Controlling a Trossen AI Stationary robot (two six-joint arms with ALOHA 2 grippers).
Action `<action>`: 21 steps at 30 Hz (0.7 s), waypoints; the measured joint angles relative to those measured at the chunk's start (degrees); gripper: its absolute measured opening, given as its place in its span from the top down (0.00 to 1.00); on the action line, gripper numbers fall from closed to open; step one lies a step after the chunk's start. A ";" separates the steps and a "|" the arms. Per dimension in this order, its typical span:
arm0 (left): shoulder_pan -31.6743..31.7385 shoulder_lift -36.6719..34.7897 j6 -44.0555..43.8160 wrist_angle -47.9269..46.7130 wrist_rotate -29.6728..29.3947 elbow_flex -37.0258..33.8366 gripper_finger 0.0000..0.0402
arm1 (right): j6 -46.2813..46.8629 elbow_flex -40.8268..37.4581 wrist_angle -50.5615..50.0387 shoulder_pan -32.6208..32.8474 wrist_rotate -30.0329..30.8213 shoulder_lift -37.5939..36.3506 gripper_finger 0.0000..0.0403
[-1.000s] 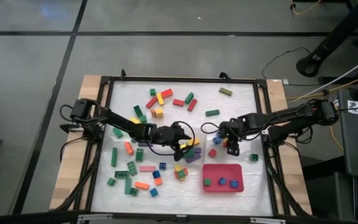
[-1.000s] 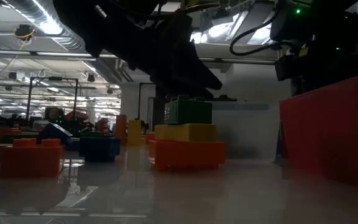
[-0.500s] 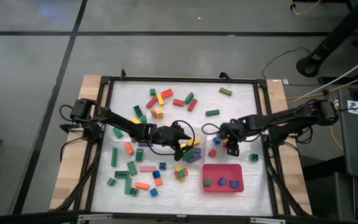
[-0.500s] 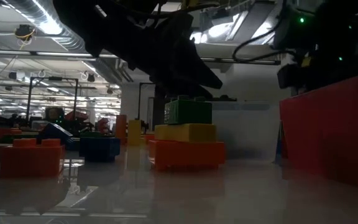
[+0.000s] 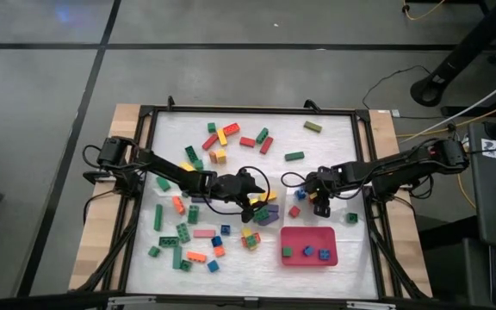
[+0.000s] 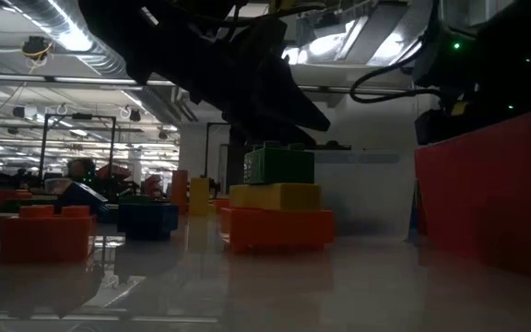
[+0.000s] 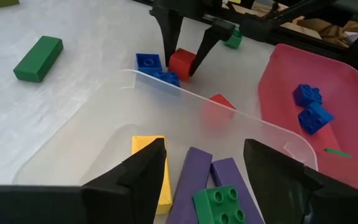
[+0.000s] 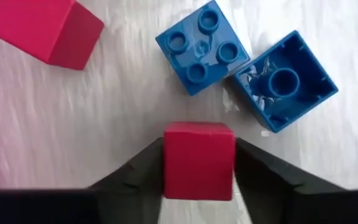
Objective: Sort blocks by size
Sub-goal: Put the red square block into the red bin
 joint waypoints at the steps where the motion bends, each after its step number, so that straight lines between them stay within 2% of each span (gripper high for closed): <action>1: 0.00 0.00 0.00 0.03 0.00 0.00 0.49 | 0.00 0.03 0.07 0.00 -0.01 0.00 0.64; 3: 0.00 0.00 0.00 0.03 0.00 0.00 0.49 | -0.02 0.66 -0.34 0.00 -0.06 0.02 0.68; 8: 0.00 -0.32 0.00 0.00 0.00 0.00 0.49 | -0.02 5.74 -1.72 0.00 -5.91 -0.06 0.68; 14: -0.04 -3.16 0.89 -0.82 0.33 -0.02 0.49 | -0.20 16.06 -9.01 0.11 -10.88 -0.16 0.65; 21: -3.16 -8.33 7.41 -5.67 5.74 0.00 0.49 | -0.20 22.39 -9.40 6.21 -13.44 -0.22 0.65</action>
